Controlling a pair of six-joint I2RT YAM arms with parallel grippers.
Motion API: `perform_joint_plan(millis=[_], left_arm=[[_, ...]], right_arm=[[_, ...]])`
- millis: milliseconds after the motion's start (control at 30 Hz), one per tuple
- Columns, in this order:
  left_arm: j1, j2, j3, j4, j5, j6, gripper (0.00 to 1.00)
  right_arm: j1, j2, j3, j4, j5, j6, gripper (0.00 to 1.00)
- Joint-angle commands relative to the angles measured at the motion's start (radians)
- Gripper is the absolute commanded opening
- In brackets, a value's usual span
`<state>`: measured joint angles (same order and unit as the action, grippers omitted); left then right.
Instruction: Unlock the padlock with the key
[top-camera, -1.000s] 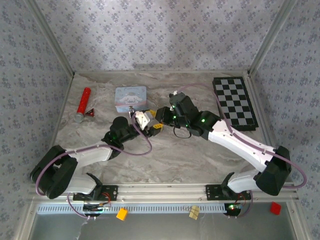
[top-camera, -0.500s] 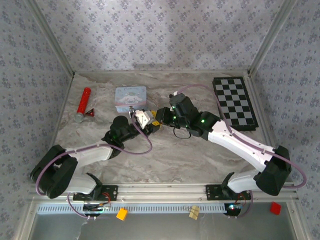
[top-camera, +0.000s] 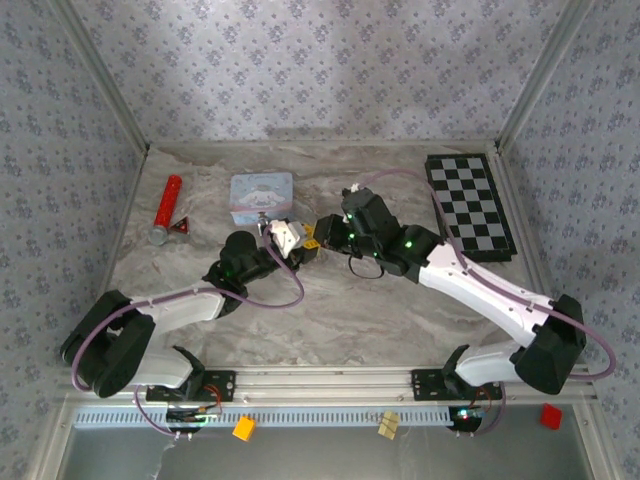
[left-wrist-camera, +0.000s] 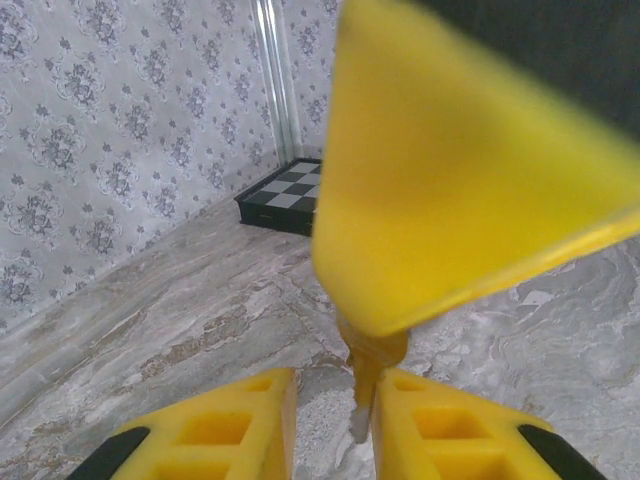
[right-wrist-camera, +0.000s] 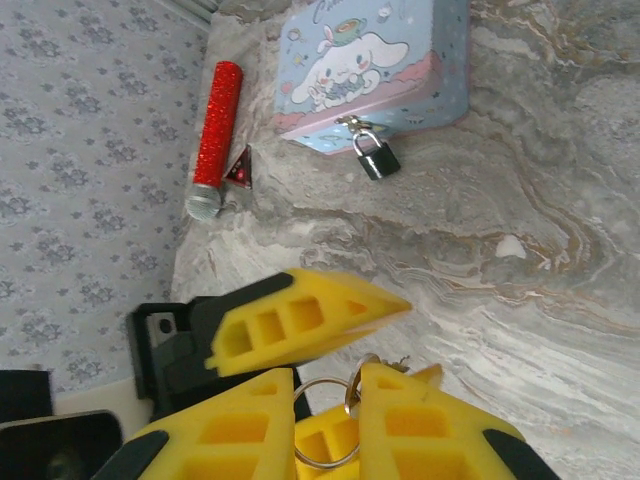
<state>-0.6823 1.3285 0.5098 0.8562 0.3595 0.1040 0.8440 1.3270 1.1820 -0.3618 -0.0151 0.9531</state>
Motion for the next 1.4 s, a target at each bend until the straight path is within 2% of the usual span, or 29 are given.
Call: perform_joint_plan(millis=[0, 600, 733, 933, 1033, 1100, 1167, 1200, 1267, 1367], left_arm=[[0.009, -0.028, 0.009, 0.021, 0.027, -0.011, 0.26], [0.038, -0.051, 0.021, -0.031, 0.075, -0.016, 0.08], [0.04, -0.064, 0.038, -0.099, 0.083, 0.017, 0.0], [0.046, -0.099, 0.067, -0.236, 0.122, 0.077, 0.0], [0.052, -0.122, 0.098, -0.347, 0.148, 0.109, 0.0], [0.071, -0.129, 0.149, -0.487, 0.205, 0.125, 0.0], [0.085, -0.123, 0.223, -0.657, 0.257, 0.166, 0.0], [0.087, -0.117, 0.258, -0.743, 0.275, 0.206, 0.0], [0.086, -0.103, 0.33, -0.905, 0.287, 0.283, 0.0], [0.087, -0.069, 0.454, -1.176, 0.33, 0.425, 0.0]], right_arm=[[-0.005, -0.008, -0.013, -0.001, 0.015, 0.013, 0.16], [-0.016, 0.0, -0.003, -0.007, 0.017, 0.013, 0.17], [-0.026, -0.005, -0.004, -0.009, 0.015, 0.002, 0.2], [-0.062, -0.037, -0.025, 0.013, -0.029, -0.087, 0.3], [-0.085, -0.074, -0.039, 0.032, -0.054, -0.196, 0.45], [-0.097, -0.114, -0.059, 0.057, -0.063, -0.312, 0.53], [-0.087, -0.166, -0.109, 0.102, -0.06, -0.565, 0.61], [-0.078, -0.202, -0.154, 0.128, -0.04, -0.696, 0.62], [-0.077, -0.272, -0.265, 0.2, -0.089, -0.921, 0.63], [-0.082, -0.384, -0.45, 0.371, -0.189, -1.113, 0.71]])
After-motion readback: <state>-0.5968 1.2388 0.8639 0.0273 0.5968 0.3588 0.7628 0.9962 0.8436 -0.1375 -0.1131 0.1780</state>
